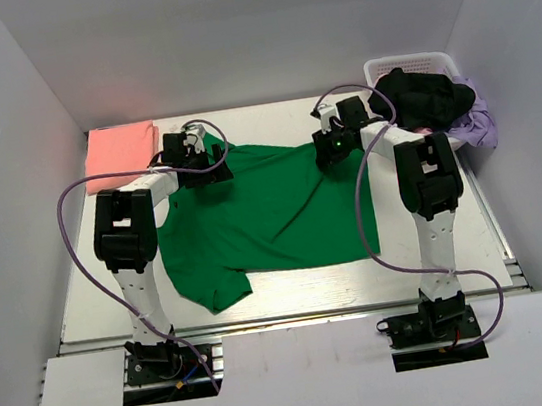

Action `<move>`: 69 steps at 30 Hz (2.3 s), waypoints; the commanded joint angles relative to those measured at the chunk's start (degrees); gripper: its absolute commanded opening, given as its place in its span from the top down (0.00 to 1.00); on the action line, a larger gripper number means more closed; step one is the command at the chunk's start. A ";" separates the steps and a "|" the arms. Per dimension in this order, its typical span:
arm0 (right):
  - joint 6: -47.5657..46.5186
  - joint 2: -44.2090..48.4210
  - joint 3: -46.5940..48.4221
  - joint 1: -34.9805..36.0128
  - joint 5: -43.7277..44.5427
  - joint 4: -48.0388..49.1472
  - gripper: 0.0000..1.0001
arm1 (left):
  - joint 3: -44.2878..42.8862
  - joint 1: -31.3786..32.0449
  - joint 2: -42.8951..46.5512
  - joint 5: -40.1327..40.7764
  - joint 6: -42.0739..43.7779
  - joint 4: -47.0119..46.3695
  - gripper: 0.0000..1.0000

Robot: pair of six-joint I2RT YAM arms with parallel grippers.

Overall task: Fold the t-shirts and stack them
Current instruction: Flatten out the tshirt

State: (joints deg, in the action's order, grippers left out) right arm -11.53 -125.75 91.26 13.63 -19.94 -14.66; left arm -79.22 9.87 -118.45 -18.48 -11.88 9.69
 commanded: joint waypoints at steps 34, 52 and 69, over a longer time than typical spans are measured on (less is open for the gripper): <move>13.11 5.70 3.13 0.17 4.91 -12.77 0.58 | 1.26 -0.38 14.83 -0.24 0.89 1.47 0.00; 13.55 11.58 -9.61 -0.09 3.78 -6.79 0.49 | 6.18 -0.38 15.97 -0.24 0.89 1.47 0.00; 15.31 11.85 -5.05 -0.01 -1.94 -4.85 0.48 | 6.18 -0.38 14.92 -0.24 0.89 1.47 0.00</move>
State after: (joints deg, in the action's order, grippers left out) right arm 2.87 -116.73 83.02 13.63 -20.18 -20.82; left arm -73.32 9.82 -105.62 -18.63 -11.57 11.60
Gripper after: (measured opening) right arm 0.518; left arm 0.997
